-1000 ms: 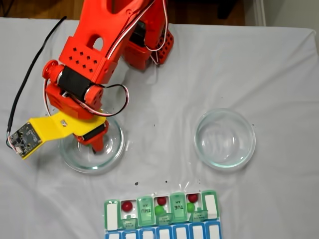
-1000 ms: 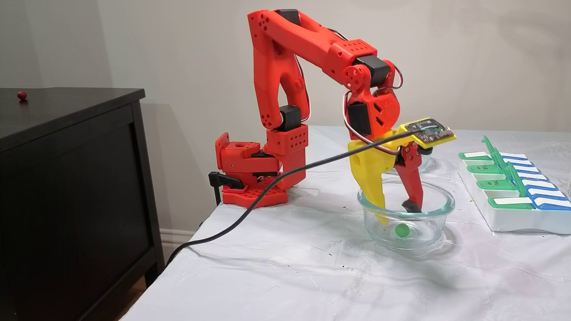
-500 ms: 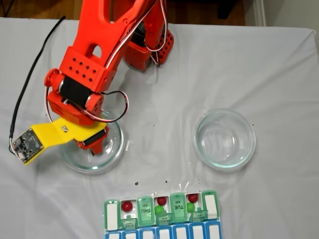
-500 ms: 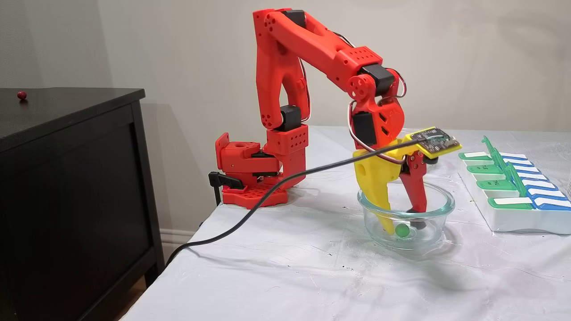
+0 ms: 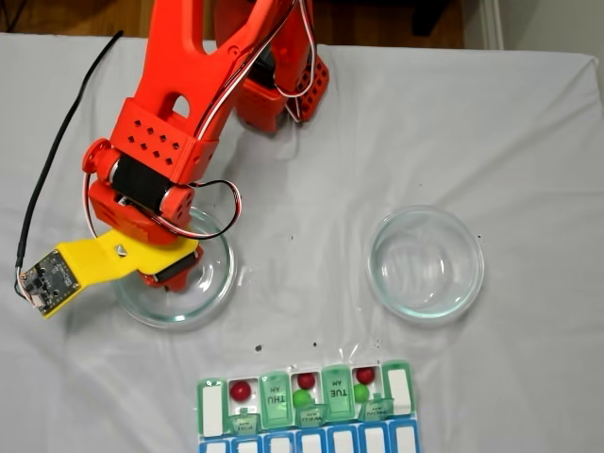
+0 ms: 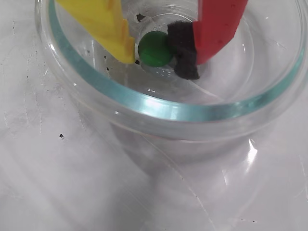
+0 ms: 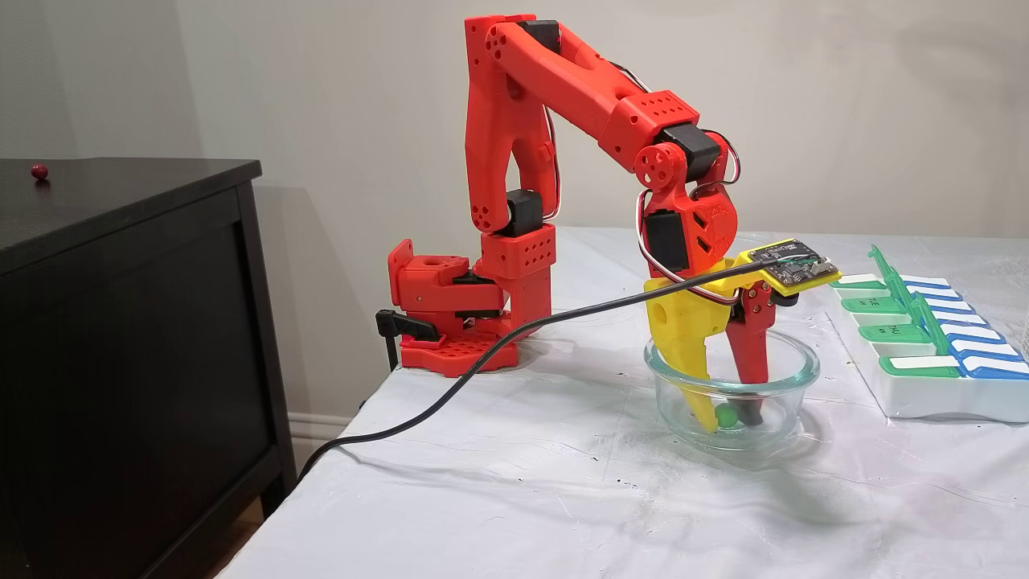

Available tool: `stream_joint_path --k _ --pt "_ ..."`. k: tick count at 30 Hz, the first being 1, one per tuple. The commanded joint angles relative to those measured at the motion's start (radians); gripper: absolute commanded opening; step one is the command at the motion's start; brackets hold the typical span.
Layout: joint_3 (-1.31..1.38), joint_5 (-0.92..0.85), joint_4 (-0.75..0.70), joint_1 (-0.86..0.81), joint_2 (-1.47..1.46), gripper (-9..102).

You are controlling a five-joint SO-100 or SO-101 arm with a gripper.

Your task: Sort medicines into box.

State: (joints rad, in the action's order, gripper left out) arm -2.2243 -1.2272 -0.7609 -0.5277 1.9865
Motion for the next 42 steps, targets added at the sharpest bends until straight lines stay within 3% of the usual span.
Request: stream_joint_path --k 1,11,17,26,35,42 --pt "0.064 -0.018 -0.025 0.018 0.009 13" --pt "0.066 -0.029 -0.049 0.021 0.006 12" --pt "0.063 -0.025 -0.044 0.017 0.006 0" --pt "0.057 0.072 -0.058 0.021 0.064 0" --pt "-0.078 0.393 0.044 0.187 0.528 0" --pt "0.044 0.716 0.209 0.35 0.339 0"
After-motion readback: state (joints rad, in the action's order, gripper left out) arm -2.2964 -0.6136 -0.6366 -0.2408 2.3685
